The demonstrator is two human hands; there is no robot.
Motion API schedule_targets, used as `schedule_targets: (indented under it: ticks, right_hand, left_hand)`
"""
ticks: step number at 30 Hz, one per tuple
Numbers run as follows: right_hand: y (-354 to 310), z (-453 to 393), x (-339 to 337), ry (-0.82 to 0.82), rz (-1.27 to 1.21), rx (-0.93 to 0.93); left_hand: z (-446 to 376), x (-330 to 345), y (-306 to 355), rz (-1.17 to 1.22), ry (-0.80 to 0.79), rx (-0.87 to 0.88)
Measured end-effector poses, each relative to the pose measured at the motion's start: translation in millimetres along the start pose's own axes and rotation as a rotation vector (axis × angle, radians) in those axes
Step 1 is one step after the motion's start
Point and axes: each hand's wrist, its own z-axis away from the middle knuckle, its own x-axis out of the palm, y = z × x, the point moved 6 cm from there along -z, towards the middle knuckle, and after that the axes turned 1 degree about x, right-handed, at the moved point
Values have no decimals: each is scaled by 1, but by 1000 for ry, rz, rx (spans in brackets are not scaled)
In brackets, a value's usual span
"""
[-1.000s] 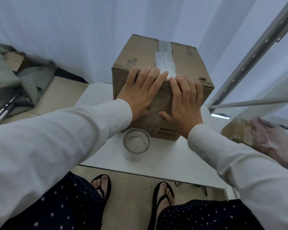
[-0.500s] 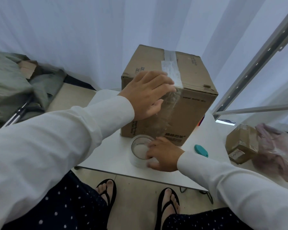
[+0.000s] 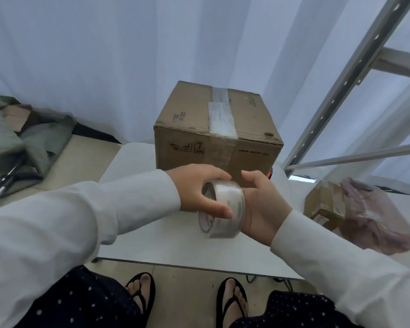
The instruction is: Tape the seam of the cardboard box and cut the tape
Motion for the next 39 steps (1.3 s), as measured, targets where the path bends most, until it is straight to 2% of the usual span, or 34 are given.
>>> schedule_targets:
  ticks: [4, 9, 15, 21, 28, 31, 34, 36, 39]
  right_hand:
    - [-2, 3, 8, 21, 24, -35]
    - [-6, 1, 17, 37, 127, -79]
    - [3, -14, 8, 162, 319, -22]
    - [11, -13, -1, 156, 400, -30]
    - [7, -22, -16, 177, 259, -47]
    - [12, -21, -14, 114, 259, 19]
    - [9, -22, -18, 170, 391, -13]
    - [3, -23, -23, 250, 553, -63]
    - [-2, -19, -18, 209, 517, -83]
  left_hand:
    - [-4, 5, -3, 49, 57, -46]
    - [-6, -4, -17, 353, 135, -116]
    - [-6, -13, -31, 361, 225, -199]
    - [-7, -12, -28, 125, 206, -158]
    - [-11, -5, -3, -30, 291, -81]
    - [-12, 4, -7, 37, 246, -237]
    - [-15, 13, -17, 146, 166, -340]
    - [-15, 11, -21, 249, 171, -365]
    - [-16, 6, -20, 367, 198, -306]
